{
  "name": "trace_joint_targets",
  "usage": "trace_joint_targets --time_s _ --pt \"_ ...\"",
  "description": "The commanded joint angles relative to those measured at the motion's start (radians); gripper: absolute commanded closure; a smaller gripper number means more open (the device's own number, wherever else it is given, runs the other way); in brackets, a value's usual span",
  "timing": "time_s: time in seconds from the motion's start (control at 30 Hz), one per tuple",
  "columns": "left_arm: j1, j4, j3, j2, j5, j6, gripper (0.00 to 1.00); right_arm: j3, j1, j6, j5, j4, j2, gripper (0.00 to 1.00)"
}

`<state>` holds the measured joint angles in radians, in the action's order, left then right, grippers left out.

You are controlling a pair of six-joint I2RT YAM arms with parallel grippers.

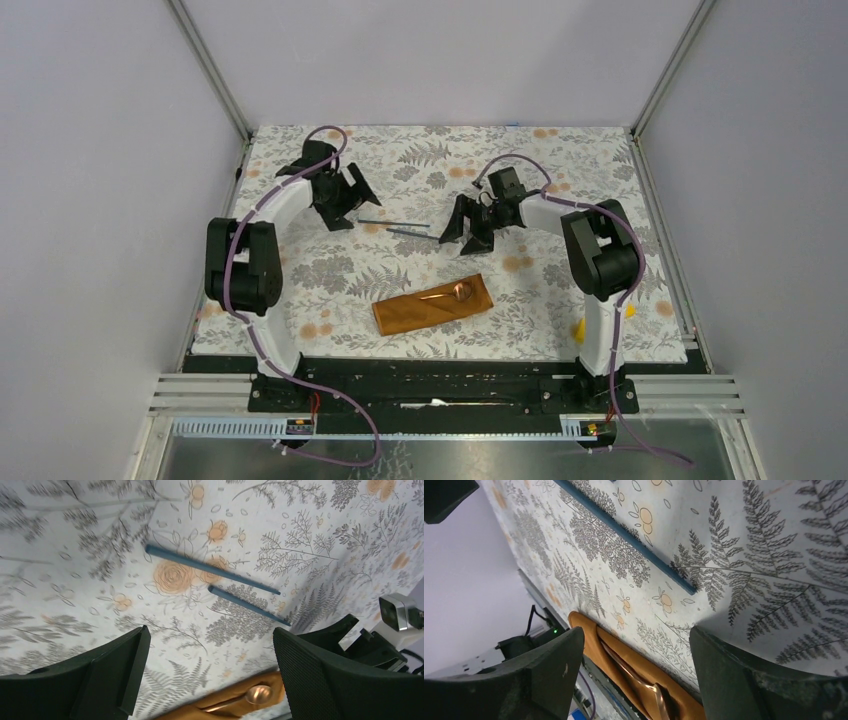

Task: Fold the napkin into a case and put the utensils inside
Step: Move the utensils to the center of the board, then pick up the chopsticks from the center of the board.

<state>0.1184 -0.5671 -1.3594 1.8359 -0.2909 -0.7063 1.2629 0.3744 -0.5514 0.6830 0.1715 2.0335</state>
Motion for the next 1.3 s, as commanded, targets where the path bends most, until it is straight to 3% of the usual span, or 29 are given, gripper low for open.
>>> trace_joint_targets --time_s 0.0,0.27,0.73,1.1,1.2,1.27 --pt "-0.038 -0.019 -0.007 -0.037 0.004 0.168 0.01 0.053 -0.055 0.061 0.147 0.03 0.06 0.17" --pt "-0.04 0.042 0.082 -0.076 -0.056 0.192 0.02 0.202 -0.099 0.241 0.3 0.195 0.257 0.19" --pt "-0.04 0.038 0.21 -0.275 -0.082 0.22 0.02 0.476 -0.085 0.357 0.365 0.382 0.464 0.26" --pt "-0.04 0.02 0.282 -0.34 -0.067 0.206 0.02 0.663 0.012 0.225 0.331 0.362 0.562 0.28" --pt "-0.041 0.082 0.348 -0.338 -0.095 0.132 0.07 0.624 0.032 0.114 0.307 0.256 0.536 0.29" --pt "-0.038 0.163 0.407 -0.34 -0.122 0.058 0.25 0.547 0.032 0.042 0.298 0.139 0.481 0.3"
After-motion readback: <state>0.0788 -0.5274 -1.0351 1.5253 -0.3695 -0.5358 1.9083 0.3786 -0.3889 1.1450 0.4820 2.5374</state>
